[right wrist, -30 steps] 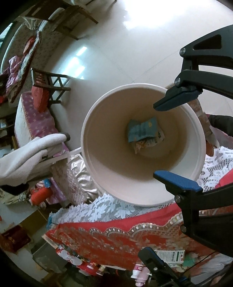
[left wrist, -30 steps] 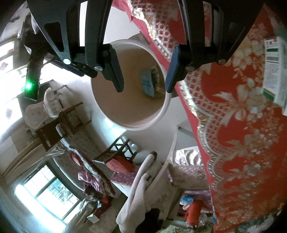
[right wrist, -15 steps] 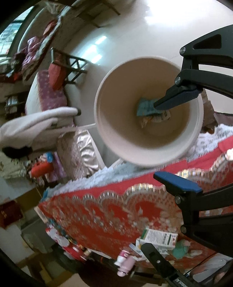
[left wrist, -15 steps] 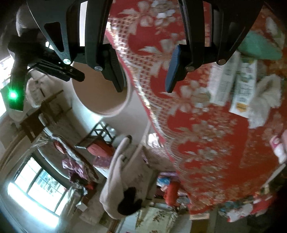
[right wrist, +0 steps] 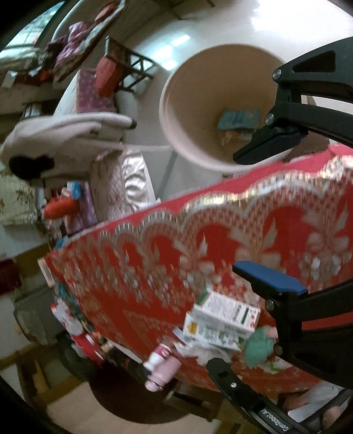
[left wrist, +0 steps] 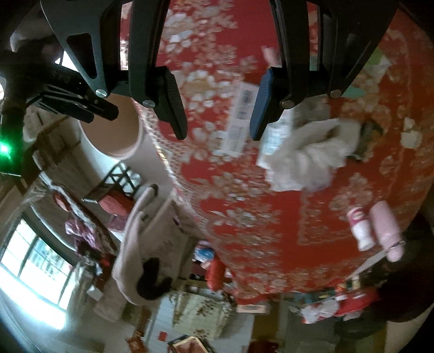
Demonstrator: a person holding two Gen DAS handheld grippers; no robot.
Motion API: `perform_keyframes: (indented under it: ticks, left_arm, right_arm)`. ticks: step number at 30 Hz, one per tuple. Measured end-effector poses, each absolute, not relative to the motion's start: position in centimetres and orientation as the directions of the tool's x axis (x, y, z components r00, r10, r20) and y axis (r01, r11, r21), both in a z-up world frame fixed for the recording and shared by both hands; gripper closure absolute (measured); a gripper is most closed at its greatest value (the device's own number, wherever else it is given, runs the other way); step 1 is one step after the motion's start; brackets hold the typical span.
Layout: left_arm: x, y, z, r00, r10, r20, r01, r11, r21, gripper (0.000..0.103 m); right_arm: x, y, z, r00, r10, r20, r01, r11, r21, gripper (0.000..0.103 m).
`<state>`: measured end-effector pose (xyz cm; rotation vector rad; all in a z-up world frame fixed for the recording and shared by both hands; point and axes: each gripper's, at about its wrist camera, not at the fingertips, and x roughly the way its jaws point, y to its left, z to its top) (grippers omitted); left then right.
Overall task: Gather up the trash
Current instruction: 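Move both tools back over the table toward the tissues and crumpled paper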
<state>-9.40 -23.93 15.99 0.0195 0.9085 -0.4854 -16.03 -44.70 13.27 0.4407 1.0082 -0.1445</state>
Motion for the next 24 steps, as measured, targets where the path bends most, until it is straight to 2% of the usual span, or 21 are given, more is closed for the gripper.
perform_keyframes:
  ticks: [24]
  left_arm:
    - [-7.7,-9.7,15.3,0.609,-0.222,-0.762,0.172,0.974,-0.146,0.057]
  right_arm:
    - [-9.2,-30.9,14.9,0.519,0.220,-0.826,0.044,0.958,0.283,0.030]
